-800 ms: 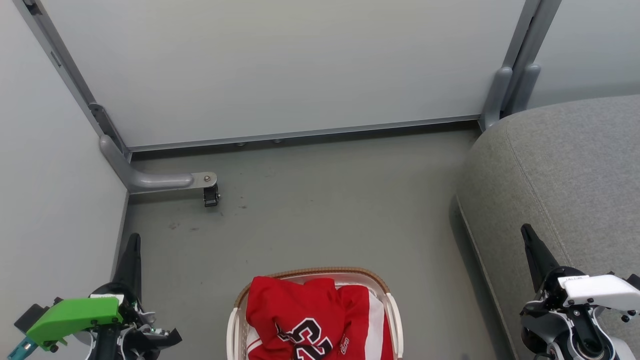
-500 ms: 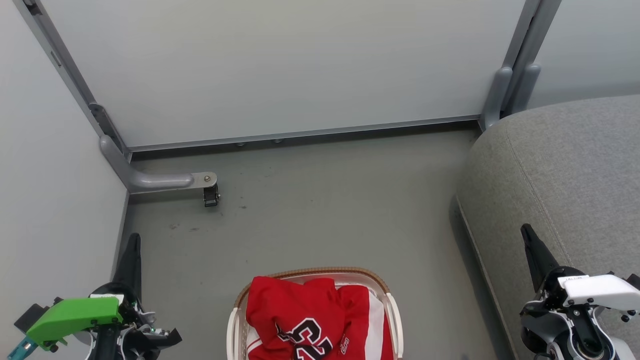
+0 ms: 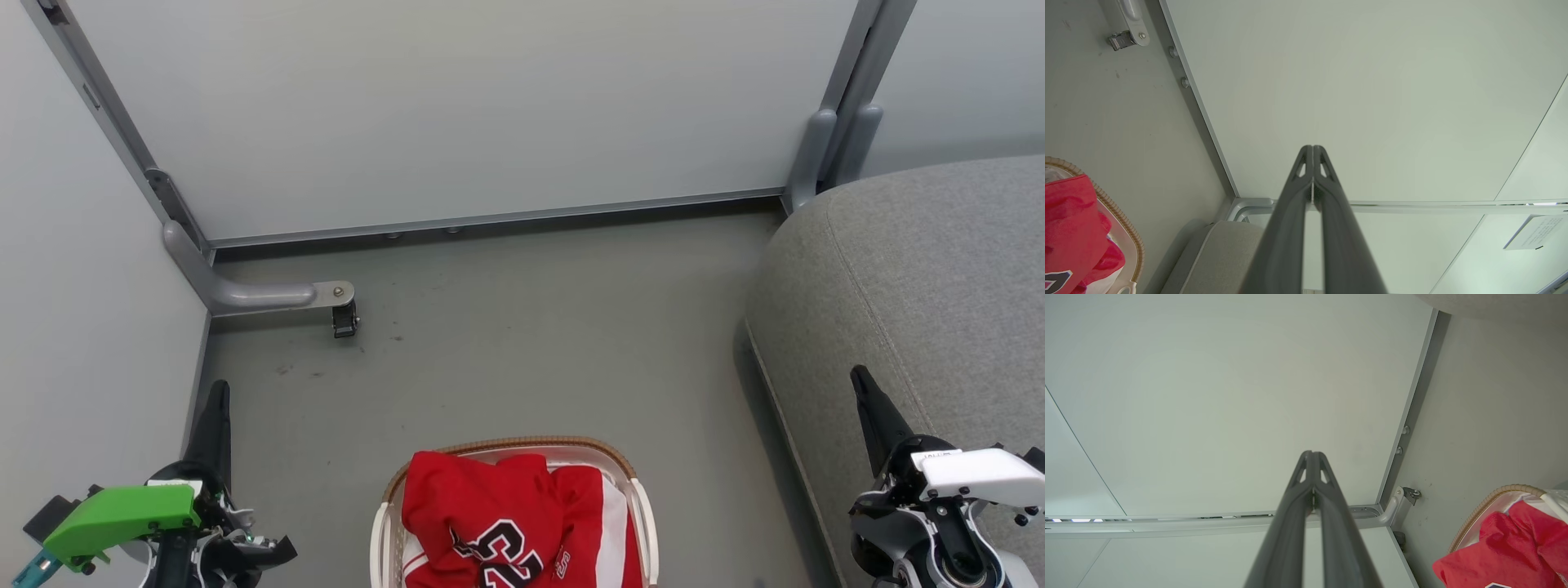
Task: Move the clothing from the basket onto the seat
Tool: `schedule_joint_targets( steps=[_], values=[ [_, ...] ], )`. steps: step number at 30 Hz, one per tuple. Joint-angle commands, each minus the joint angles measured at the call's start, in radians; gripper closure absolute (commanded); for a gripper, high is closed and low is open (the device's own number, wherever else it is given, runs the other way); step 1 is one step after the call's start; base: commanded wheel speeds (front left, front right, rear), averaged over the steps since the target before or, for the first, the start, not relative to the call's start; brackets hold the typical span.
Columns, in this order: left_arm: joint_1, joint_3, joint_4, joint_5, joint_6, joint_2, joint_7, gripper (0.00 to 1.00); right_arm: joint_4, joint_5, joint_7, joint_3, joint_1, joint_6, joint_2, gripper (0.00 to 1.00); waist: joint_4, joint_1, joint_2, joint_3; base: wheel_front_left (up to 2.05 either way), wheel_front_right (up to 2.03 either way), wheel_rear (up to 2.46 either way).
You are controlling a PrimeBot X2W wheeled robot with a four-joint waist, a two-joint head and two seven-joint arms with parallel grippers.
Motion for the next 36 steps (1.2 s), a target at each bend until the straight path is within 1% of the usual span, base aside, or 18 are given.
schedule_joint_targets(
  steps=[1,31,32,36],
  values=[
    [-0.014,0.004,0.002,0.008,-0.004,0.000,0.000,1.00,0.002,-0.005,0.005,-0.003,-0.009,0.001,-0.002,1.00,0.000,0.0000,0.0000,0.000,0.00,0.00,0.00],
    [-0.014,0.005,0.002,0.009,-0.004,-0.001,0.001,1.00,0.002,-0.007,0.006,-0.005,-0.009,0.001,0.000,1.00,0.000,0.0000,0.0000,0.000,0.00,0.00,0.00],
    [0.001,0.001,0.002,0.001,0.000,-0.001,0.001,0.00,0.002,-0.001,0.002,-0.002,0.001,0.000,0.002,0.00,0.000,0.0000,0.0000,0.000,0.00,0.00,0.00],
    [0.015,-0.003,0.025,0.000,0.001,-0.006,-0.005,0.00,0.018,-0.005,-0.003,0.002,0.017,0.000,0.010,0.00,0.000,0.0000,0.0000,0.000,0.00,0.00,0.00]
  ],
)
